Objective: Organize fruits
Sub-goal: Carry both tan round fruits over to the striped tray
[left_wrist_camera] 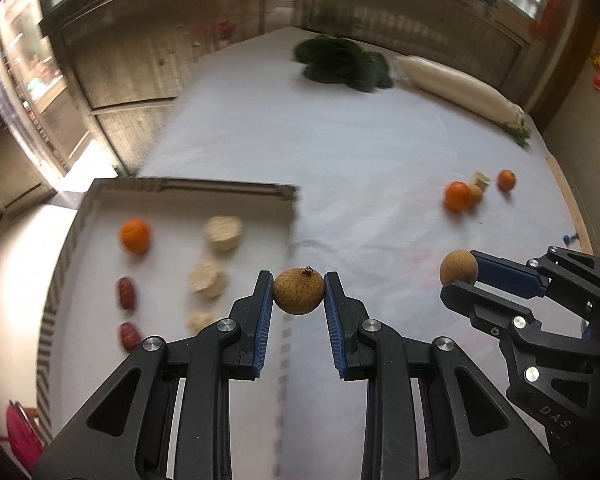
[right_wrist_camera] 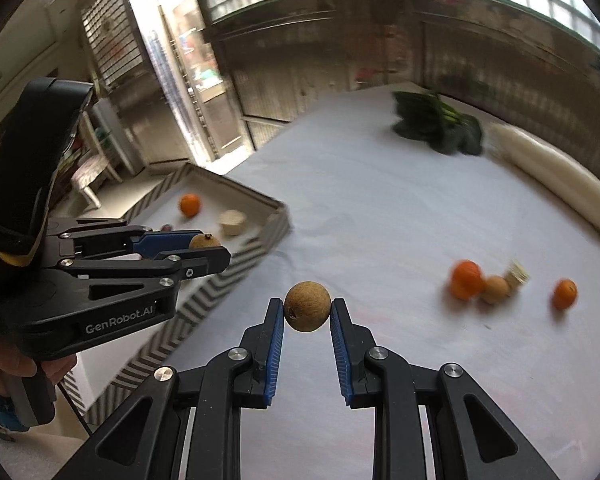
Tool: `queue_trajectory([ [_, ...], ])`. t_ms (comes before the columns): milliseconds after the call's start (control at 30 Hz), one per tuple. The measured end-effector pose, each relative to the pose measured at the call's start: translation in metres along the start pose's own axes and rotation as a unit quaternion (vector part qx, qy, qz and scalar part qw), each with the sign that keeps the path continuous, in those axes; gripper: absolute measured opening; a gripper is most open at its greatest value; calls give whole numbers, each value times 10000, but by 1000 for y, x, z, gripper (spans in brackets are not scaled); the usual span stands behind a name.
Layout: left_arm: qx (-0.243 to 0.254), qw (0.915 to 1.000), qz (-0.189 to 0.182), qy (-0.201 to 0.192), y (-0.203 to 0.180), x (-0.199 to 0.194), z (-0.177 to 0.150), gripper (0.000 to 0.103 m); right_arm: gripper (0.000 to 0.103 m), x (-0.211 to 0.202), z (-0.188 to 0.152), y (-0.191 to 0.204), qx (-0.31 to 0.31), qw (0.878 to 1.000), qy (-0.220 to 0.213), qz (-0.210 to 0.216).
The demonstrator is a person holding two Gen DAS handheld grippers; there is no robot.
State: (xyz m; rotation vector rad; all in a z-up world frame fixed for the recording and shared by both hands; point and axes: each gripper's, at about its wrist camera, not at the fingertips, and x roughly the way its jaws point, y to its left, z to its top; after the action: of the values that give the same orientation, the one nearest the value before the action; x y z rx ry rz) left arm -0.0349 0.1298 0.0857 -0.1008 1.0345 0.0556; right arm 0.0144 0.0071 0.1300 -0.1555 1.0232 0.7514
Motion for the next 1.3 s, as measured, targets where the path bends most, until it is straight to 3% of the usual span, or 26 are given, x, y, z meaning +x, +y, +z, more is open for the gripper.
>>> queue_trajectory([
  [467, -688, 9964, 488, 29, 83, -20, -35, 25, 23, 29, 21, 70, -700, 9963, 150, 472],
  [800, -1152, 9912, 607, 217, 126, -20, -62, 25, 23, 51, 23, 104, -1006, 9915, 369, 741],
  [1300, -1369, 9880, 587, 414, 145, -6, -74, 25, 23, 90, 15, 127, -1058, 9877, 794, 831],
])
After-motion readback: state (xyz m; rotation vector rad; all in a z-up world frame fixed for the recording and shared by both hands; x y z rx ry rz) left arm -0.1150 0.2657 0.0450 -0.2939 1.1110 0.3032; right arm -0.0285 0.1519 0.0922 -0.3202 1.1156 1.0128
